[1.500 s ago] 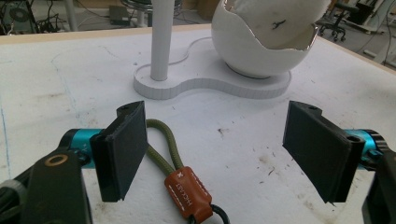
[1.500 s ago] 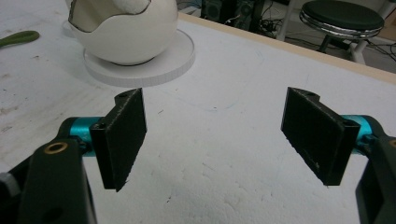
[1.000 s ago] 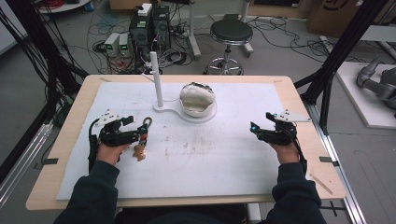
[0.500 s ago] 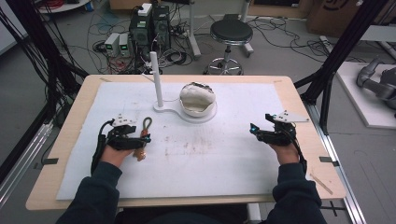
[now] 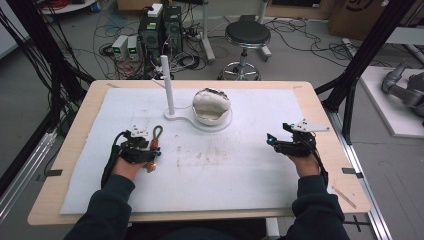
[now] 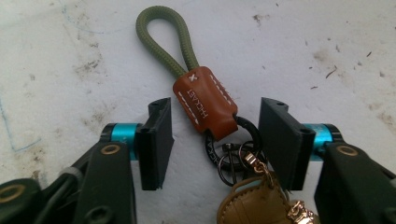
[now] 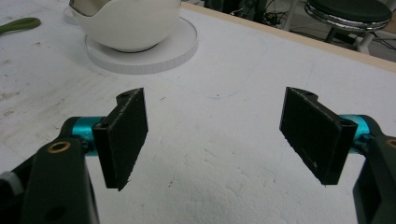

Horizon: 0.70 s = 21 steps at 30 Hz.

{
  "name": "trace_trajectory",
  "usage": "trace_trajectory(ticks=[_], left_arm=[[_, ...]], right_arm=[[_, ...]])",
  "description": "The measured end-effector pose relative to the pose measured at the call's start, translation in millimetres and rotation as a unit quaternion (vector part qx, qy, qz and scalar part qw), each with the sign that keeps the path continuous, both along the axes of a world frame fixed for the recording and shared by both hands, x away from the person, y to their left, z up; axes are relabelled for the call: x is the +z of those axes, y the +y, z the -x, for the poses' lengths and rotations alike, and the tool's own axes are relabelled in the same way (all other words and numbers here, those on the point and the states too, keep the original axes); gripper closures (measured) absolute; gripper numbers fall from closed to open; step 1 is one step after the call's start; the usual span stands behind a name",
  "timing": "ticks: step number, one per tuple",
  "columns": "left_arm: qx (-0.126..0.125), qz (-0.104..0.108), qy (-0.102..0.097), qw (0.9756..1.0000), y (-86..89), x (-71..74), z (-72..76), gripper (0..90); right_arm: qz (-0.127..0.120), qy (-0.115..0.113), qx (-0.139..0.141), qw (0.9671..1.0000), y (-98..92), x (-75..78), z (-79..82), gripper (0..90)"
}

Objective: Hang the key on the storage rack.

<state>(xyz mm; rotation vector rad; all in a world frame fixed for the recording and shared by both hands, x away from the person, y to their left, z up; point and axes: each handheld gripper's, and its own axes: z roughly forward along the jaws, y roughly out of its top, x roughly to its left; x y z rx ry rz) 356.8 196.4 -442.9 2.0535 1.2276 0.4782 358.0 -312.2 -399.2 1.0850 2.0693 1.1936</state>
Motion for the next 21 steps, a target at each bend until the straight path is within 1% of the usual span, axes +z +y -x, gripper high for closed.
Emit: trace_trajectory(ticks=[1, 2, 3, 4, 6, 8, 11, 12, 13, 14, 16, 19, 21], left_arm=[[0.004, 0.002, 0.0, 1.0, 0.1, 0.0, -0.5, 48.2], [0.007, 0.001, -0.002, 1.0, -0.5, -0.2, -0.7, 49.1], [0.006, -0.005, -0.007, 0.9999, -1.3, -0.5, -0.6, 51.2], [0.005, -0.006, -0.01, 0.9999, -1.5, -0.4, -0.7, 53.9], [-0.002, 0.002, -0.011, 0.9999, -0.4, -0.6, -1.4, 65.0], [0.001, 0.008, -0.008, 0.9999, 0.7, -0.6, -2.2, 67.6], [-0.003, 0.016, -0.006, 0.9999, 2.5, 0.0, -2.9, 69.2], [-0.004, 0.022, -0.006, 0.9997, 3.1, 0.4, -3.2, 69.7], [-0.003, 0.033, -0.007, 0.9994, 3.1, 1.2, -3.1, 70.1], [-0.004, 0.038, -0.01, 0.9992, 3.8, 2.3, -3.2, 70.5], [-0.002, 0.057, -0.019, 0.9982, 5.0, 7.1, -2.4, 70.9], [-0.004, 0.083, -0.039, 0.9958, 7.5, 14.7, -0.3, 71.1], [-0.007, 0.1, -0.053, 0.9935, 9.3, 19.6, 1.5, 71.2]], right_arm=[[0.001, 0.002, 0.0, 1.0, 0.8, 0.0, 0.2, 23.8], [0.004, 0.001, 0.002, 1.0, 1.1, -0.2, 0.1, 23.9], [0.003, 0.002, 0.001, 1.0, 1.8, -0.2, 0.4, 24.0], [0.003, 0.001, 0.002, 1.0, 2.1, -0.2, 0.4, 24.0], [0.004, 0.001, 0.002, 1.0, 2.2, -0.2, 0.4, 24.1], [0.004, 0.0, 0.002, 1.0, 1.9, 0.0, 0.6, 24.1], [0.003, 0.0, 0.001, 1.0, 1.4, 0.1, 0.5, 24.2], [0.003, 0.0, 0.001, 1.0, 1.2, 0.0, 0.4, 24.3], [0.002, 0.001, 0.0, 1.0, 1.2, 0.0, 0.4, 24.3], [0.001, 0.002, 0.0, 1.0, 1.1, 0.1, 0.5, 24.3], [0.0, 0.0, 0.0, 1.0, 0.8, 0.0, 0.3, 24.3], [0.0, 0.001, -0.001, 1.0, 0.3, -0.1, -0.1, 24.4], [0.0, 0.001, -0.001, 1.0, 0.2, -0.1, -0.1, 24.4]])
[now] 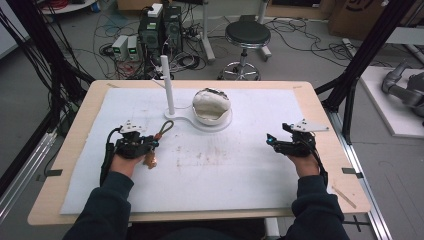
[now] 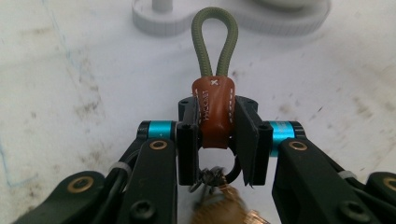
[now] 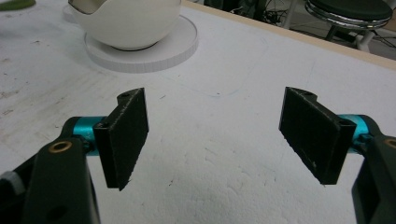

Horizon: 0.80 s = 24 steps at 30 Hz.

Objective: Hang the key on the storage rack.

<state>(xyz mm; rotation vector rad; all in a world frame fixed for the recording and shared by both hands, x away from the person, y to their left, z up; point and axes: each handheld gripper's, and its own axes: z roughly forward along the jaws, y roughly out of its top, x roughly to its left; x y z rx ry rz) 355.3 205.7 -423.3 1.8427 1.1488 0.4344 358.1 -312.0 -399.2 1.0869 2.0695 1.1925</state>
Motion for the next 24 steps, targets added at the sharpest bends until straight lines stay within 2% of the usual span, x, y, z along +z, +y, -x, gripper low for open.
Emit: trace_trajectory(ticks=[3, 6, 10, 18, 22, 24], left_arm=[[-0.005, 0.028, -0.031, 0.9991, 3.0, 6.8, 3.0, 71.3], [-0.009, 0.052, -0.051, 0.9973, 6.0, 11.2, 5.2, 71.4], [-0.009, 0.09, -0.084, 0.9923, 10.3, 18.3, 8.5, 71.4], [-0.01, 0.118, -0.134, 0.984, 9.8, 32.6, 12.3, 71.5], [-0.004, 0.124, -0.158, 0.9796, 8.5, 44.8, 10.7, 71.6], [0.003, 0.118, -0.168, 0.9786, 7.9, 52.2, 8.6, 71.6]], right_arm=[[0.0, -0.001, 0.001, 1.0, 0.1, 0.1, 0.1, 24.4], [0.001, -0.001, 0.005, 1.0, 0.7, 0.5, 0.6, 24.4], [0.002, -0.002, 0.005, 1.0, 1.2, 0.3, 0.5, 24.4], [-0.001, -0.005, 0.007, 1.0, 1.6, 0.7, 0.3, 24.4], [-0.005, -0.006, 0.006, 1.0, 0.7, 1.0, 0.3, 24.4], [-0.005, -0.009, 0.007, 0.9999, -0.2, 1.3, 0.2, 24.4]])
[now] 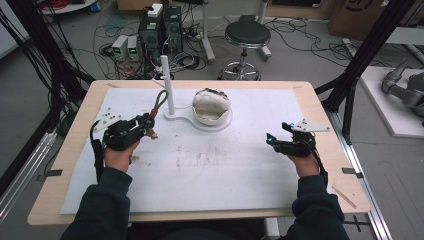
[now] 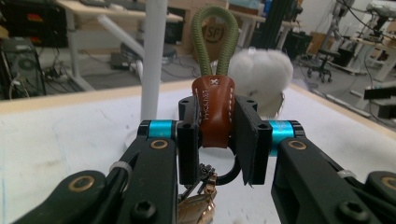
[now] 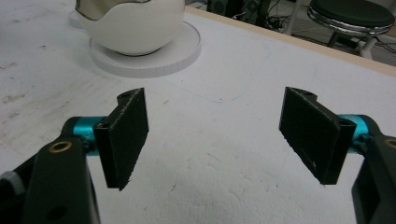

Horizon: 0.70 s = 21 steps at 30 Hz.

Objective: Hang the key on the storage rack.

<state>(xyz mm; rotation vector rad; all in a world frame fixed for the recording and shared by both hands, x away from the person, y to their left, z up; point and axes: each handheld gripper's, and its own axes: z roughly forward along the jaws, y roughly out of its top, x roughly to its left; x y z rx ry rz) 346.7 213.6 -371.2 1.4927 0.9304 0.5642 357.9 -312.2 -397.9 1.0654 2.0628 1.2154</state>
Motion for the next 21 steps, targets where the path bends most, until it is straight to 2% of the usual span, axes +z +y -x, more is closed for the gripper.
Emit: trace_trajectory(ticks=[1, 7, 12, 15, 21], left_arm=[[0.007, 0.003, -0.008, 0.9999, -0.3, 5.0, -2.3, 71.6], [0.023, 0.005, -0.023, 0.9994, -0.1, 27.2, -16.4, 71.6], [0.031, -0.007, -0.007, 0.9995, -0.1, 28.9, -28.8, 71.6], [0.033, -0.01, 0.002, 0.9994, -1.1, 25.7, -35.9, 71.6], [0.039, -0.029, 0.026, 0.9985, -5.6, 17.3, -45.4, 71.6]], right_arm=[[-0.001, 0.0, 0.0, 1.0, -0.1, 0.1, 0.0, 24.4], [-0.003, -0.002, 0.001, 1.0, -0.6, 0.4, 0.3, 24.4], [-0.002, 0.0, 0.001, 1.0, 0.1, 0.2, 0.1, 24.4], [-0.002, 0.001, 0.002, 1.0, 0.1, 0.3, 0.4, 24.4], [0.0, 0.002, 0.001, 1.0, 0.3, -0.2, -0.1, 24.4]])
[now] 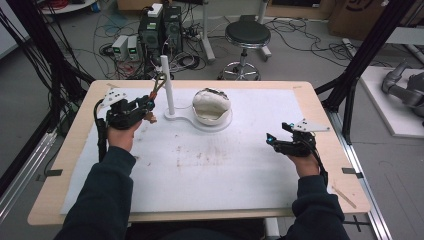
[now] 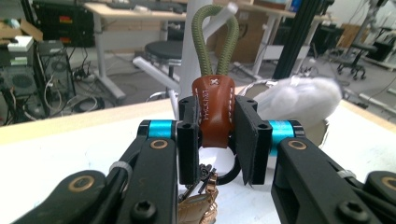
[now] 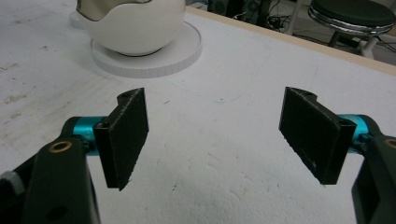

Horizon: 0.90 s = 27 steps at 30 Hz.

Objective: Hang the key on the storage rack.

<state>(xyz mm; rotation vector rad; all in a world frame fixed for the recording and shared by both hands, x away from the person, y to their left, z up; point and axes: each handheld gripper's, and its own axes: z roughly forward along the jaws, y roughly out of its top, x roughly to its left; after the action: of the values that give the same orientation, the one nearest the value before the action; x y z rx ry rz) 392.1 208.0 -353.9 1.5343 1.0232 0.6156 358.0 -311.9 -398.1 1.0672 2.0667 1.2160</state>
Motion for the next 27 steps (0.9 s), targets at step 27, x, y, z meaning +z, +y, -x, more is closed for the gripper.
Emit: trace_trajectory(ticks=[27], left_arm=[[-0.027, -0.008, 0.056, 0.998, -7.3, -18.6, -11.3, 49.6]], right_arm=[[-0.003, 0.004, -0.004, 1.0, -2.9, -1.1, 2.1, 24.4]])
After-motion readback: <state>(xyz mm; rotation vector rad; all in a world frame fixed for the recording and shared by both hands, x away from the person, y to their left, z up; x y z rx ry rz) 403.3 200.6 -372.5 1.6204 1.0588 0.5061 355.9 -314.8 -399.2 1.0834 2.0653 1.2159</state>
